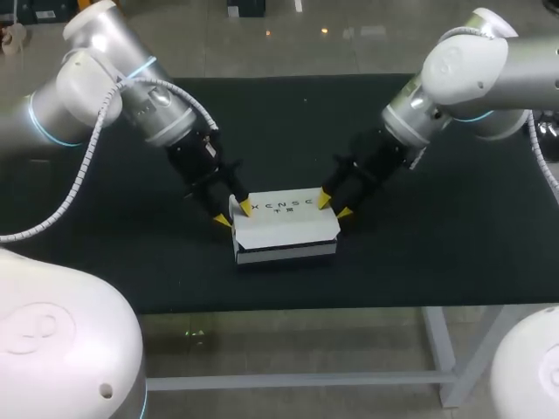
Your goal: Assemble the packaging by folding the flat box into shape, placing the metal phone stand inside, and closing the box properly
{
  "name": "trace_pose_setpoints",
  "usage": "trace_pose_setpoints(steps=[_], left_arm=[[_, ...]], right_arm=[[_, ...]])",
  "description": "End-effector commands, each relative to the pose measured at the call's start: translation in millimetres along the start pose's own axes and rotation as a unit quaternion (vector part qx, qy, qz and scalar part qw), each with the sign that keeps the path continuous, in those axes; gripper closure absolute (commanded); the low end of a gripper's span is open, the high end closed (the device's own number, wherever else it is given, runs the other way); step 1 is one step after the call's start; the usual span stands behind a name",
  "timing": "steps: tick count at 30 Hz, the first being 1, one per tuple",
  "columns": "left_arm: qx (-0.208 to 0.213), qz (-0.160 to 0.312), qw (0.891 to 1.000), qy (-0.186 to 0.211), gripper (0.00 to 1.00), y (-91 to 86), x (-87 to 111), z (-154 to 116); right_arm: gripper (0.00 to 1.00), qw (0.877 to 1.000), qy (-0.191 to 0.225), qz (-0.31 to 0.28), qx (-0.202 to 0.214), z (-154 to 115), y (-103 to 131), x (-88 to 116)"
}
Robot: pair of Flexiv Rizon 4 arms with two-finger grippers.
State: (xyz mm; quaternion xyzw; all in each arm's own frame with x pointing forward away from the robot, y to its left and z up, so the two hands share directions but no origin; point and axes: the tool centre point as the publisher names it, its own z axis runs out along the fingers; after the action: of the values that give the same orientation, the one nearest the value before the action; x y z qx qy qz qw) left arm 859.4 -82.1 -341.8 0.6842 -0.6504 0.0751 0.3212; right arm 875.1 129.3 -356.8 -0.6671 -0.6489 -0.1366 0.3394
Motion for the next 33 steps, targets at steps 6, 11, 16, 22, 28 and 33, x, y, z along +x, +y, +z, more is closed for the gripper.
trace_pose_setpoints(steps=[6, 11, 16, 22, 28, 33], left_arm=[[-0.012, -0.007, 1.0, -0.008, 0.54, -4.5, 3.6, -0.7], [-0.013, -0.011, 1.0, -0.013, 0.53, -3.4, 4.1, -3.2], [-0.017, -0.014, 1.0, -0.019, 0.53, -2.3, 5.0, -5.0], [-0.024, -0.017, 0.999, -0.025, 0.53, -1.1, 6.4, -7.6], [-0.038, -0.022, 0.999, -0.029, 0.55, -3.7, 8.0, -9.0], [-0.052, -0.024, 0.998, -0.027, 0.55, -6.9, 8.0, -9.0]], right_arm=[[0.56, 1.0, 0.001, 0.001, 0.016, -1.2, 6.1, 6.4], [0.56, 1.0, 0.003, 0.001, 0.021, -2.1, 6.3, 7.9], [0.56, 1.0, 0.004, 0.002, 0.026, -2.9, 6.8, 9.0], [0.56, 0.999, 0.005, 0.003, 0.038, -4.4, 7.4, 10.1], [0.56, 0.999, 0.006, 0.008, 0.05, -6.1, 8.3, 12.0], [0.56, 0.998, 0.008, 0.012, 0.058, -7.6, 9.2, 13.2]])
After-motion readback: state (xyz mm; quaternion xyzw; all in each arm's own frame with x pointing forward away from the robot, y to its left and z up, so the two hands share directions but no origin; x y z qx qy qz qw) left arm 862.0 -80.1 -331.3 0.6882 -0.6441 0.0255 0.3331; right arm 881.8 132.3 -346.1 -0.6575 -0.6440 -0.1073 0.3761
